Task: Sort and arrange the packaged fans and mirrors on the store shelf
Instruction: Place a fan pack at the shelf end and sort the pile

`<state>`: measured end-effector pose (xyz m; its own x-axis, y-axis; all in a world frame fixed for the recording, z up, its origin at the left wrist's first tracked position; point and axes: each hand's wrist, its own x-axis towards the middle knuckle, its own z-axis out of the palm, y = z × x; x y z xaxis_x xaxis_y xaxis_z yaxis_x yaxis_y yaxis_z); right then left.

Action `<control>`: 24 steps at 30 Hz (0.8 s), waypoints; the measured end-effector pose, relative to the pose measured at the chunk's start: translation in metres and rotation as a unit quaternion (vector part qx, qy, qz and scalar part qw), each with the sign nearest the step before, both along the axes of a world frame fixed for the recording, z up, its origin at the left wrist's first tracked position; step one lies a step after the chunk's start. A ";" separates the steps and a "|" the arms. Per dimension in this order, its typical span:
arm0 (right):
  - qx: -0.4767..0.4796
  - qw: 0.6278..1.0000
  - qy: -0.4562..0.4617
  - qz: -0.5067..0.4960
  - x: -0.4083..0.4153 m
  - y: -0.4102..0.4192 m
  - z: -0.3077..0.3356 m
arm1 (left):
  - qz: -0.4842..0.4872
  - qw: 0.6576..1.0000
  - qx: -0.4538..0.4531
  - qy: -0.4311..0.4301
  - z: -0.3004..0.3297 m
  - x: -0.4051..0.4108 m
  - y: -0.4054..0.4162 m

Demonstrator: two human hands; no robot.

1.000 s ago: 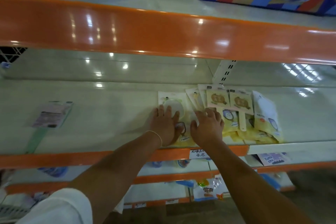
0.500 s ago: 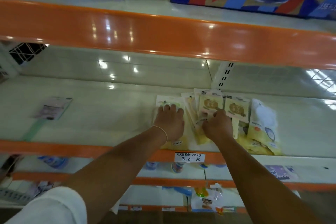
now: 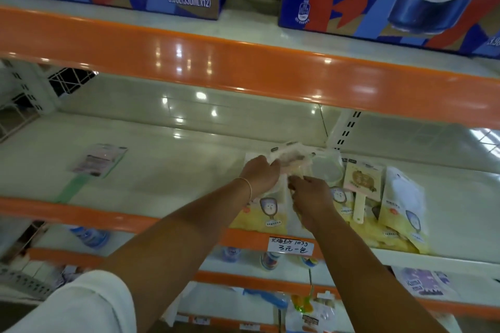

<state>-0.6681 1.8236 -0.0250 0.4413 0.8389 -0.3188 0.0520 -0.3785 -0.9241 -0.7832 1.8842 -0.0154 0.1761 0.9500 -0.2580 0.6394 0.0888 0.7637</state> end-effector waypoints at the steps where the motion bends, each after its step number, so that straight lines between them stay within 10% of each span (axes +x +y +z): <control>1: 0.008 1.000 0.009 0.010 -0.012 0.000 0.000 | 0.020 0.998 -0.018 -0.048 0.003 -0.008 0.000; 6: 0.039 0.993 -0.067 0.091 -0.083 -0.004 -0.002 | 0.100 0.976 -0.073 -0.179 0.026 -0.063 0.000; 24: 0.032 0.924 -0.188 0.332 -0.293 0.018 -0.018 | 0.216 0.959 -0.015 -0.183 0.002 -0.314 0.026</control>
